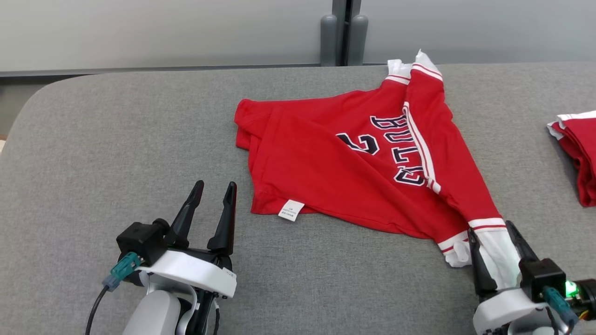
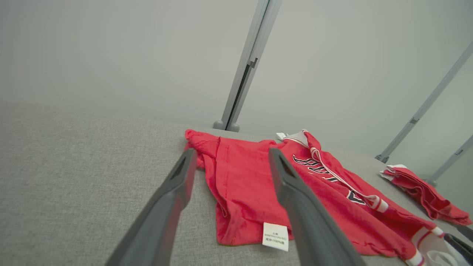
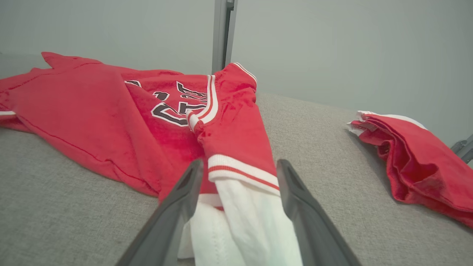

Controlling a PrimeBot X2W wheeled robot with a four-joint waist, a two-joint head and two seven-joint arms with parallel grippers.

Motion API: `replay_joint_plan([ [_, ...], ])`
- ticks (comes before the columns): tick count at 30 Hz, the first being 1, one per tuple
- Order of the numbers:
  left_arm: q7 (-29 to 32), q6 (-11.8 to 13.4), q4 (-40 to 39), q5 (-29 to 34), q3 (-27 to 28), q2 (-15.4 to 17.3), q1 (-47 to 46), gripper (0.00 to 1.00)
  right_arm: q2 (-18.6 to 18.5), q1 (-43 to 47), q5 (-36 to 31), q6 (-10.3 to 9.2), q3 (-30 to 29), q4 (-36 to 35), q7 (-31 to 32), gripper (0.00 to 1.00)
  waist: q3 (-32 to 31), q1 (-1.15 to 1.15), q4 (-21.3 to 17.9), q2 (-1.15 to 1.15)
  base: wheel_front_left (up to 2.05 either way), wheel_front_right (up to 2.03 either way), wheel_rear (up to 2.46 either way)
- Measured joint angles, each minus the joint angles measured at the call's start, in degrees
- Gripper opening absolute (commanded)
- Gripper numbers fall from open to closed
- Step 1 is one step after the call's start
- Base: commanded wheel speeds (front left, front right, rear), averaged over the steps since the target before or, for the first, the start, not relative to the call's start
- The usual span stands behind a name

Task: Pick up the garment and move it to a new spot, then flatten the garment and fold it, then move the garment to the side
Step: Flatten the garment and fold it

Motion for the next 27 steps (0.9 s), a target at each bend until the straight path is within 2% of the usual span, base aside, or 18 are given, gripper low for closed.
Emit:
replay_joint_plan([
  [6,0.0,0.0,0.23,-0.02,-0.52,0.0,-0.56,1.0,-0.46,-4.5,-0.85,0.0,-1.25,4.49,1.24,1.0,1.33,0.0,1.75,0.0,0.0,0.0,0.0],
  [7,0.01,0.0,0.35,-0.02,-0.6,0.01,-0.6,1.0,-0.7,-5.22,-0.83,0.0,-1.46,5.08,1.25,0.18,1.56,0.0,2.07,0.0,0.0,0.0,0.0],
  [8,0.0,0.0,0.44,-0.02,-0.59,0.01,-0.63,1.0,-0.99,-5.88,-0.75,0.0,-1.58,5.76,1.25,0.0,1.77,0.0,2.36,0.0,0.0,0.0,0.0],
  [13,0.0,0.0,0.66,-0.02,-0.44,0.01,-0.82,1.0,-2.22,-9.09,1.53,0.0,-3.12,8.0,1.21,0.0,2.49,0.0,3.15,0.0,0.0,0.0,0.0],
  [17,0.0,0.0,0.8,0.01,-0.22,0.02,-0.82,1.0,-1.97,-11.66,8.12,0.0,-7.31,9.06,1.83,0.0,2.52,0.0,2.93,0.0,0.0,0.0,0.0],
  [21,0.01,0.0,0.8,0.02,-0.49,0.0,-1.03,1.0,-2.23,-13.76,15.92,0.0,-12.48,11.55,5.69,0.0,2.62,0.0,2.45,0.0,0.0,0.0,0.0],
  [22,0.0,0.0,0.77,0.02,-0.55,0.0,-1.13,1.0,-2.3,-14.28,17.48,0.0,-14.33,12.72,7.27,0.11,2.69,0.0,2.32,0.0,0.0,0.0,0.0],
  [23,0.0,0.0,0.78,0.03,-0.66,0.01,-1.16,1.0,-2.33,-14.66,18.71,0.0,-16.58,13.94,8.38,0.84,2.78,0.0,2.23,0.0,0.0,0.0,0.0],
  [24,0.01,0.0,0.82,0.03,-0.82,0.01,-1.18,1.0,-2.3,-14.99,19.67,0.01,-19.19,15.17,9.06,1.0,2.85,0.0,2.18,0.0,0.0,0.0,0.0],
  [27,0.0,0.0,0.86,0.03,-1.25,0.0,-1.24,1.0,-2.74,-15.53,19.16,-0.02,-25.17,17.51,8.67,1.0,2.87,0.0,2.28,0.0,0.0,0.0,0.0],
])
